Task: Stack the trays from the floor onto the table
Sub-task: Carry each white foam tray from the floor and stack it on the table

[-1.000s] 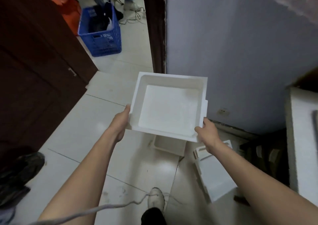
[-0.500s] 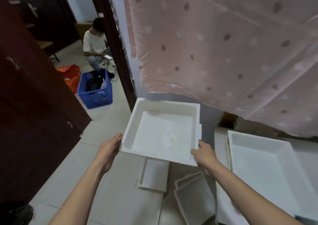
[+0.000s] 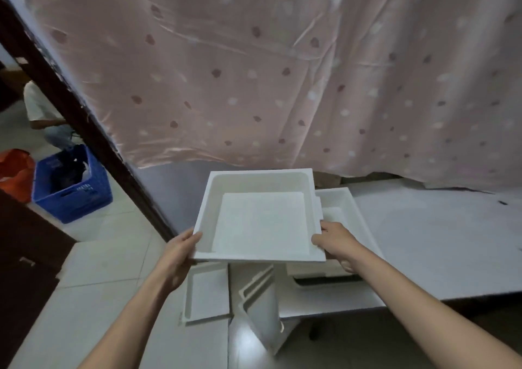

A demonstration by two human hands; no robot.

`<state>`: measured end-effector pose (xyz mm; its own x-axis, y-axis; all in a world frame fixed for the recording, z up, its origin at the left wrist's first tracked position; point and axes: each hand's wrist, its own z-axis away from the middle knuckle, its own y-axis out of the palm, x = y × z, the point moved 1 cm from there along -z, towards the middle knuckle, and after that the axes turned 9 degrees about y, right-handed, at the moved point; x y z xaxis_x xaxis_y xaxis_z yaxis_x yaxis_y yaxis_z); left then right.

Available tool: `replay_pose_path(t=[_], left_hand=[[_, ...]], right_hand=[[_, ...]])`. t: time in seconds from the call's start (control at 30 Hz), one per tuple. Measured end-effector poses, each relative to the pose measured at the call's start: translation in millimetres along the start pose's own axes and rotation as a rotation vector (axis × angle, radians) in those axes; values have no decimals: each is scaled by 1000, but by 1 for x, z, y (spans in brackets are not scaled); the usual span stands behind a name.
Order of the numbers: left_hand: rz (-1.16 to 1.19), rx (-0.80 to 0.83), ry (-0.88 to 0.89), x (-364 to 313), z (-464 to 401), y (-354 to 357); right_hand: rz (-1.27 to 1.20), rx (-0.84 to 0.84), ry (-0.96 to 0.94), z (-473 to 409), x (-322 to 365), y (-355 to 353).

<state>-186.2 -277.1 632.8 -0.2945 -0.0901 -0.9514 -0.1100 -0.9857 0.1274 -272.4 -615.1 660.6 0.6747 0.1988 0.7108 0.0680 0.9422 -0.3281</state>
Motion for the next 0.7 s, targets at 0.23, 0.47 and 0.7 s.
replay_pose_path(t=[0.23,0.47,0.7], left_hand=[[-123,117,-6,25,-11,63],[-146,220,-7,18,-22,121],[-223,321,-24,6,-55,151]], right_hand=[[-187,-29,71,33,-24,-51],[-407,-96,140,44,-61,-79],[-625,-130,175,45,-85,-87]])
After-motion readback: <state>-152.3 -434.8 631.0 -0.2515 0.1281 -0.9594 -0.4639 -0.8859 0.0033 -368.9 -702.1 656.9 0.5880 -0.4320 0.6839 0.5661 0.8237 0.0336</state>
